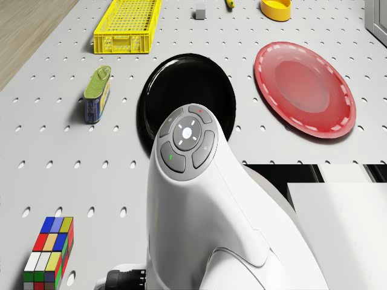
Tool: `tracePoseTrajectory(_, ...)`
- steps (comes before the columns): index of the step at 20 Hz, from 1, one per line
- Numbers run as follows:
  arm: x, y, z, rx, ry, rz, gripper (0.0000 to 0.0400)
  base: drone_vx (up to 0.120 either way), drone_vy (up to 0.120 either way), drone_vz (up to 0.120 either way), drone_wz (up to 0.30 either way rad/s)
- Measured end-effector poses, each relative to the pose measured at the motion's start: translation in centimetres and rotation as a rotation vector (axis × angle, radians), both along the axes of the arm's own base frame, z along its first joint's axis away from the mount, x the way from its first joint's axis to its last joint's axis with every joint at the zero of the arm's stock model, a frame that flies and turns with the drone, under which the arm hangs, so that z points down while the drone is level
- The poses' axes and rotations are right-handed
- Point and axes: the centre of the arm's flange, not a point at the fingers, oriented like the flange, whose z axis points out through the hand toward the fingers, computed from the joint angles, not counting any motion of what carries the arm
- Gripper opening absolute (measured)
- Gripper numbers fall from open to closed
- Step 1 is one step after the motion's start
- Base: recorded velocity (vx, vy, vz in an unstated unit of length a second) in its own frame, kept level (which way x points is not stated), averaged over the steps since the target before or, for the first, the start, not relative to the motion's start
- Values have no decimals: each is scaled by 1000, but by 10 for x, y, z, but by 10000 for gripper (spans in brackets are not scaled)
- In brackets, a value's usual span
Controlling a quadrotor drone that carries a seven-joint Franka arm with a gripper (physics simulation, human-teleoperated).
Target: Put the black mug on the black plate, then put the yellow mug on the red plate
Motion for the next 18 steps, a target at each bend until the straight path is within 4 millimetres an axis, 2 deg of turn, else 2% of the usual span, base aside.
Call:
tracePoseTrajectory(13, 0, 0, -1, 0, 0, 0, 110, 120, 0, 0, 0)
tracePoseTrajectory(16, 0, 0, -1, 0, 0, 0, 110, 120, -93, 0, 0)
tracePoseTrajectory(18, 0, 0, -1, 0, 0, 0, 110, 120, 0, 0, 0)
